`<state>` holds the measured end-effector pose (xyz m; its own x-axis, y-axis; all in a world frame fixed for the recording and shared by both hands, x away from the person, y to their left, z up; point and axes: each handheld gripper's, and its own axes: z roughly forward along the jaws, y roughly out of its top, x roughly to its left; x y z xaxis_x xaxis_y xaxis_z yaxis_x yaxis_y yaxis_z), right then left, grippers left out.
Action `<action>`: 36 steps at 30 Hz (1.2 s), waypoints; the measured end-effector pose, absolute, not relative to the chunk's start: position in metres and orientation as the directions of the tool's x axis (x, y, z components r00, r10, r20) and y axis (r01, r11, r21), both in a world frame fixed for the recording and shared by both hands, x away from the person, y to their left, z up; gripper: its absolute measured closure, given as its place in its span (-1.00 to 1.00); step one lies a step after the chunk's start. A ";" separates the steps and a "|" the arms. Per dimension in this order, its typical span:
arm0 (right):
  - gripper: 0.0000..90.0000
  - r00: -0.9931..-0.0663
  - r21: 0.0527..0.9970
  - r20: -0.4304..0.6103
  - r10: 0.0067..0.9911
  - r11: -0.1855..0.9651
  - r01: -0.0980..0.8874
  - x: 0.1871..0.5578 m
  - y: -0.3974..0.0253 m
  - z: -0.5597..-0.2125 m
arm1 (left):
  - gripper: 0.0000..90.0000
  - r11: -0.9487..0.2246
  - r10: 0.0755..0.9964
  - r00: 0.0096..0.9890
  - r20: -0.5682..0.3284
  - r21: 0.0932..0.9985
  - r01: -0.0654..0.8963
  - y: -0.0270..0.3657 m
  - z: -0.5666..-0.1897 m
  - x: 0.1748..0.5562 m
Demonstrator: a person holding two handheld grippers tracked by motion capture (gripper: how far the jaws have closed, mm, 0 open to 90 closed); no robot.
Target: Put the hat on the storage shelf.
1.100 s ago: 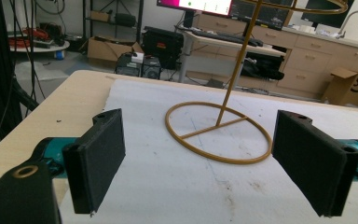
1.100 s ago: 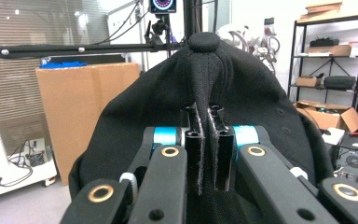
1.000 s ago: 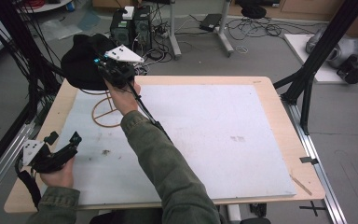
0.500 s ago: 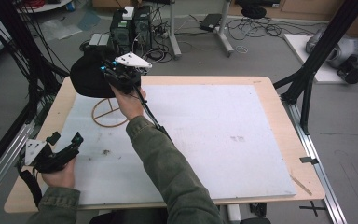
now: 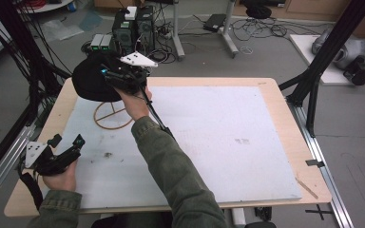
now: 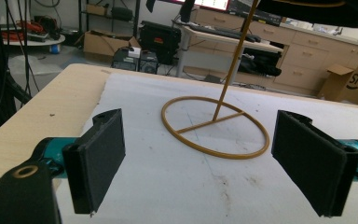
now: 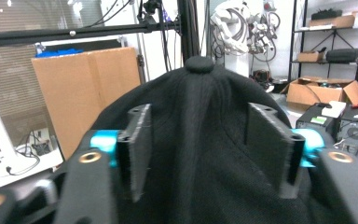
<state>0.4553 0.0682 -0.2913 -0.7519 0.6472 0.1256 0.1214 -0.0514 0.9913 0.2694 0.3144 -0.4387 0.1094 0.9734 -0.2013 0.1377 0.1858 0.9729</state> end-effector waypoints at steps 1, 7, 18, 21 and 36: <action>-0.31 -0.747 0.991 0.132 0.652 -0.059 0.123 0.456 0.067 -0.291 | -0.61 0.185 0.973 0.110 -0.201 0.973 0.138 0.314 -0.439 0.269; -0.60 -0.736 0.990 0.130 0.665 -0.049 0.130 0.455 0.064 -0.289 | -0.61 0.184 0.974 0.110 -0.199 0.973 0.136 0.315 -0.439 0.269; -0.72 -0.708 0.991 0.091 0.701 0.005 0.133 0.452 0.034 -0.284 | -0.61 0.176 0.975 0.111 -0.191 0.976 0.131 0.313 -0.439 0.270; -0.72 -0.694 0.992 0.094 0.714 -0.004 0.129 0.448 0.013 -0.292 | -0.61 0.175 0.975 0.114 -0.190 0.976 0.131 0.311 -0.438 0.271; -0.72 -0.638 0.993 0.089 0.765 -0.016 0.120 0.436 -0.047 -0.316 | -0.61 0.153 0.975 0.144 -0.171 0.979 0.133 0.301 -0.438 0.278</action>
